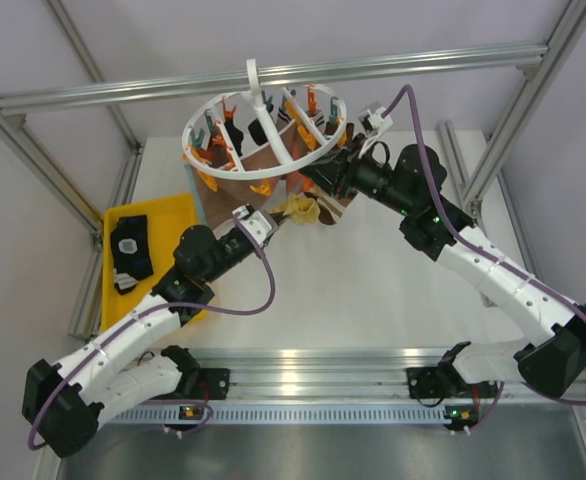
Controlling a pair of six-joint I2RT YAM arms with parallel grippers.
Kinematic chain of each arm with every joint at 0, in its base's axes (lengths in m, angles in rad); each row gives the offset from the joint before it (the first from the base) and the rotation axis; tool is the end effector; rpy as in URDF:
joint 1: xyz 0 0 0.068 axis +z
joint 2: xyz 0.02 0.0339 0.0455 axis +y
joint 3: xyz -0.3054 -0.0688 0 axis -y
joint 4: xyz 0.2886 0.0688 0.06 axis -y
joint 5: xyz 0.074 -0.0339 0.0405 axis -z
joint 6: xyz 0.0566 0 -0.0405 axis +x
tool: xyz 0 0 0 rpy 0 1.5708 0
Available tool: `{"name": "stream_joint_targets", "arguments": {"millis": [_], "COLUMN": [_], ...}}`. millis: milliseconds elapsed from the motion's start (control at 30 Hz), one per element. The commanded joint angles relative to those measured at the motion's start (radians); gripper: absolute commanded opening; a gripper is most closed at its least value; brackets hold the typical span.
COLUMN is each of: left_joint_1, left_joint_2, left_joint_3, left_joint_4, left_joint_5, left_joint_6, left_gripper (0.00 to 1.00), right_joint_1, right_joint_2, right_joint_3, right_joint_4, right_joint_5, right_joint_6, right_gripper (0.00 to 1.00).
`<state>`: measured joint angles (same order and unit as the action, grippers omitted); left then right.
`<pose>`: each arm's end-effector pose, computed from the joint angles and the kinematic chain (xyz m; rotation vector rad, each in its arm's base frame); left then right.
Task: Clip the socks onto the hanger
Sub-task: Pick up the sock from the bin, then clamp the sock onto the hanger.
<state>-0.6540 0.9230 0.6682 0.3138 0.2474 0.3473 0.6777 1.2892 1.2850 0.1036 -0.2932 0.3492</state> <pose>0.1969 -0.1684 0.3500 0.9030 1.2339 -0.4319 0.2636 0.2332 0.4784 -0.5013 1.4830 1.0370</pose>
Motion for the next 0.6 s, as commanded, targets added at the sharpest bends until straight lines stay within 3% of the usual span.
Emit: {"name": "stream_joint_targets", "arguments": {"millis": [0,567], "left_joint_1": [-0.003,-0.003], "left_joint_2": [0.005,0.008], "left_joint_3": [0.045,0.044], "left_joint_4": [0.128,0.202], "left_joint_5": [-0.062,-0.028], "left_joint_6": [-0.057,-0.102], "left_gripper": [0.0,0.0], "right_joint_1": [-0.01,-0.018], "right_joint_2": [-0.004,0.009], "right_joint_3": [-0.019,-0.021], "right_joint_4": [0.025,0.039], "right_joint_5": [0.019,-0.011], "right_joint_6": [0.019,0.036], "right_gripper": [0.0,0.0]}}
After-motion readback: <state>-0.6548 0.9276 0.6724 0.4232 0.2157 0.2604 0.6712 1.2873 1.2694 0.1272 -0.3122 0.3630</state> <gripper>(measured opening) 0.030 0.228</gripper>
